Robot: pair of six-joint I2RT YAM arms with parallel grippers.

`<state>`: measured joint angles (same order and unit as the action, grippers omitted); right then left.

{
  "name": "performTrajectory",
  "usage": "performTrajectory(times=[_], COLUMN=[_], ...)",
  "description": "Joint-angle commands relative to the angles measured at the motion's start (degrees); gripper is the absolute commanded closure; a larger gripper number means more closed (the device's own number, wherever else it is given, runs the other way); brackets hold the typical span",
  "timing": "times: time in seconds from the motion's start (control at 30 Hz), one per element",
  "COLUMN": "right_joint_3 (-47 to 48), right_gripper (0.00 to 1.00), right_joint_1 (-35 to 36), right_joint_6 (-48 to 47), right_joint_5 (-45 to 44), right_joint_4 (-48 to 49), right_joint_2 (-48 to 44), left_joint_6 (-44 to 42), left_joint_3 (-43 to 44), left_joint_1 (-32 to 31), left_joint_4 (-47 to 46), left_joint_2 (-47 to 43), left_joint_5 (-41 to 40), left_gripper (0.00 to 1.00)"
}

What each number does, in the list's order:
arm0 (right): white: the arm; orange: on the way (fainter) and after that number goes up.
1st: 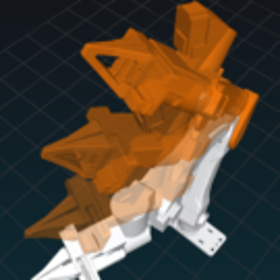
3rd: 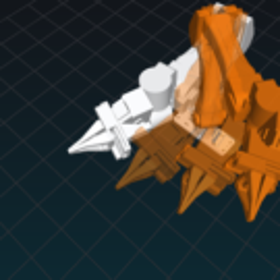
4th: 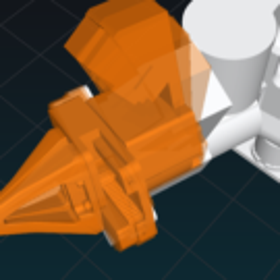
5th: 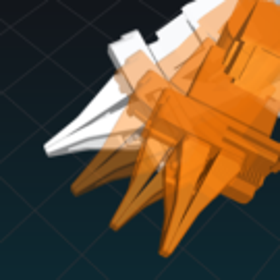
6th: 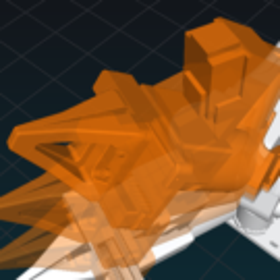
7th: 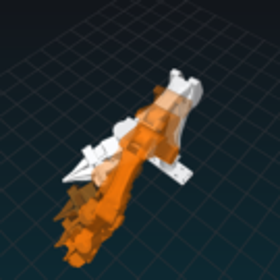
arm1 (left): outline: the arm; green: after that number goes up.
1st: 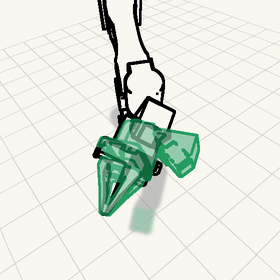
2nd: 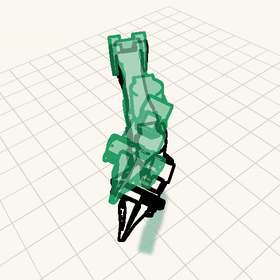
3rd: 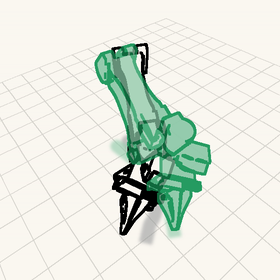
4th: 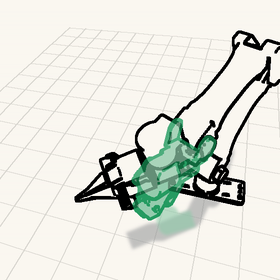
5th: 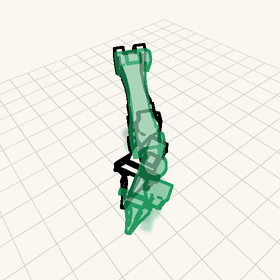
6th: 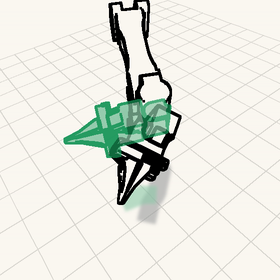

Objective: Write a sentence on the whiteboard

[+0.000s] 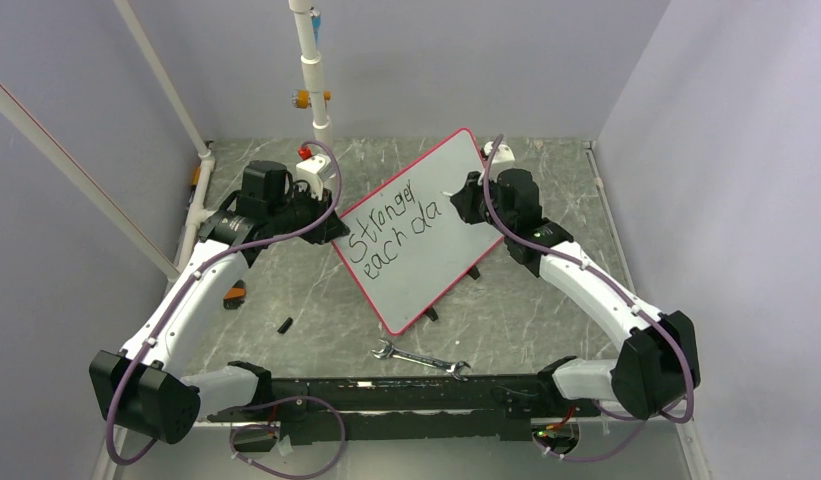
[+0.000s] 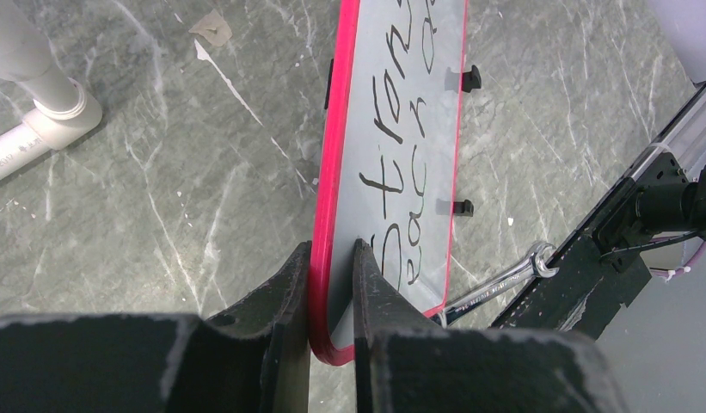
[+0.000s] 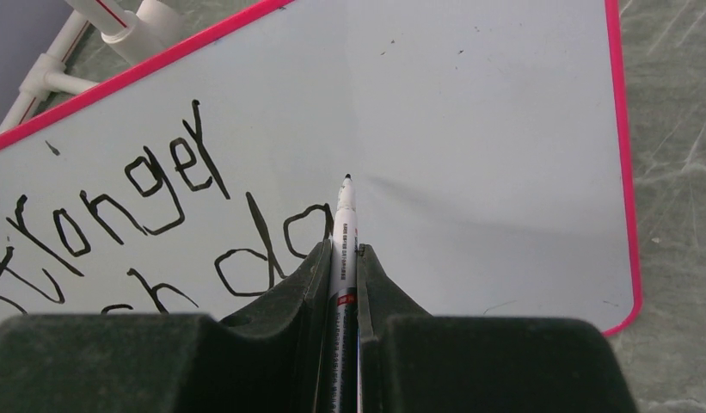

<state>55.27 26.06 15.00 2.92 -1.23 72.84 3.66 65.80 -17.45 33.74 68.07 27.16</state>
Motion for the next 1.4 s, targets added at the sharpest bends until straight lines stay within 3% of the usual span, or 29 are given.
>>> performTrajectory(times=[0.0,0.9,1.37], right_joint_3=[2.7,-4.5,-4.6], right_gripper=[1.00,1.00,1.00], right_joint_1=[0.1,0.1,0.0], right_joint_6=[0.5,1.7,1.4], right_joint_5=[0.1,2.3,-1.2], right_joint_4=[3.5,4.0,2.8], right_joint_2=[1.0,0.4,-0.2], left_joint_6=[-6.3,-6.3,-6.3], left_joint_3=[0.4,0.5,0.4], left_joint_1=[0.4,0.4,0.4], left_joint_4=[-1.8,-1.9,-2.0], left_joint_2=[-0.7,-0.8,-0.7], left_joint_5=[-8.2,-8.1,-8.2], left_gripper=[1.00,1.00,1.00])
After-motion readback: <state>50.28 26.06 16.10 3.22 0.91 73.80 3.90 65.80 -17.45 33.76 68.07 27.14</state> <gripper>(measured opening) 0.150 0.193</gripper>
